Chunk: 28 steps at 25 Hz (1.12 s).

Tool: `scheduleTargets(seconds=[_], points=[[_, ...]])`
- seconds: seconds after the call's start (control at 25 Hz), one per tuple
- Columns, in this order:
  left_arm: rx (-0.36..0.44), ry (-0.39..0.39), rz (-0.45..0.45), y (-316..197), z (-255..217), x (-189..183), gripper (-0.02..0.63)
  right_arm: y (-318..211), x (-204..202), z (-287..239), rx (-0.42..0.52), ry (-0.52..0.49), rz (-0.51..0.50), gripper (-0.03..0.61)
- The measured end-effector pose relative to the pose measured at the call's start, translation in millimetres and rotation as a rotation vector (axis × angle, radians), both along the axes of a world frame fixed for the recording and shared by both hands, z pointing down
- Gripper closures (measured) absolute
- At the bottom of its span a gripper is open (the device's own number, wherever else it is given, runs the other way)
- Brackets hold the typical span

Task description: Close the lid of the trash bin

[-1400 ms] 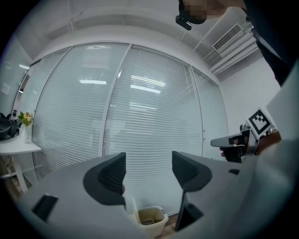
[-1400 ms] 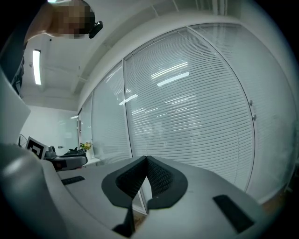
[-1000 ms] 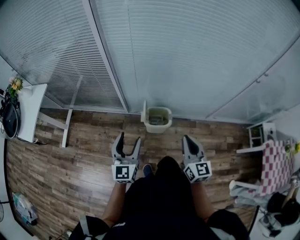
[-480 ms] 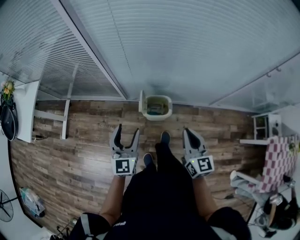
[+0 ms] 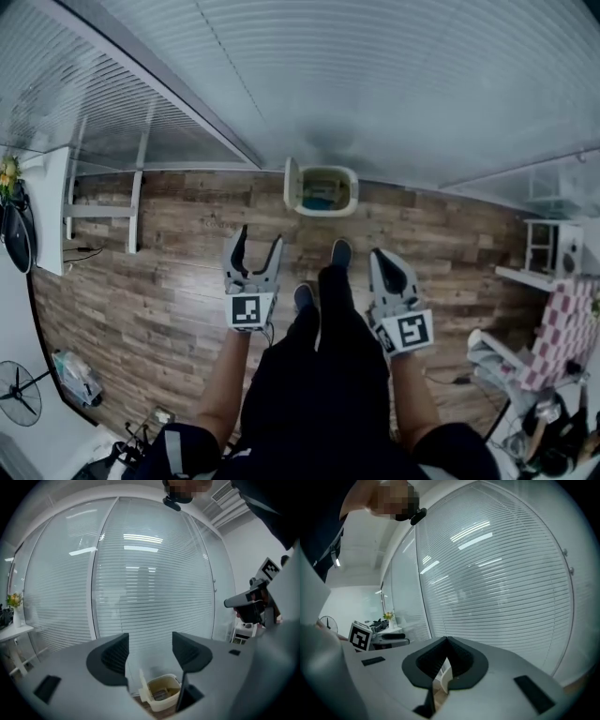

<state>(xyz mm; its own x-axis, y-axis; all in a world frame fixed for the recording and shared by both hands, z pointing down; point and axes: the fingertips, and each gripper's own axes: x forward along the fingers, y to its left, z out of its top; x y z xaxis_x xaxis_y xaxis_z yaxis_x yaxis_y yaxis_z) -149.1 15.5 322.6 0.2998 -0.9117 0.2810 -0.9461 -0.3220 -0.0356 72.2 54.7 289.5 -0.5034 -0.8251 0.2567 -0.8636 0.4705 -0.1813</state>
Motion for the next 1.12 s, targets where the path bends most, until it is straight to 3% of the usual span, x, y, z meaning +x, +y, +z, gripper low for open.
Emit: scheduleTargets(seconds=[0.12,0.24,0.48,0.84,1.12], points=[[-0.056,0.016,-0.021,-8.1,31.0,-4.3,0.331,-9.4,-11.8,6.9,0.011,-0.02,-0.033,0.575],[-0.106,-0.022,-0.024,-17.0,60.4,-8.2,0.33,-16.8,-18.7,20.2,0.021,0.048,-0.072,0.575],[-0.145,-0.044,0.009,-40.0,101.8,-1.6,0.331,-35.7,-9.3,58.5,0.037,0.105,-0.049,0.575],[-0.232,-0.032,0.049,-71.1,184.3,15.3,0.331,-54.0,-6.1,146.5,-0.047,0.113,-0.079,0.575],[-0.327,-0.052,0.024,-90.1,250.3,-0.5,0.331,-37.0,-19.3,199.6,-0.151,0.112,-0.132,0.575]])
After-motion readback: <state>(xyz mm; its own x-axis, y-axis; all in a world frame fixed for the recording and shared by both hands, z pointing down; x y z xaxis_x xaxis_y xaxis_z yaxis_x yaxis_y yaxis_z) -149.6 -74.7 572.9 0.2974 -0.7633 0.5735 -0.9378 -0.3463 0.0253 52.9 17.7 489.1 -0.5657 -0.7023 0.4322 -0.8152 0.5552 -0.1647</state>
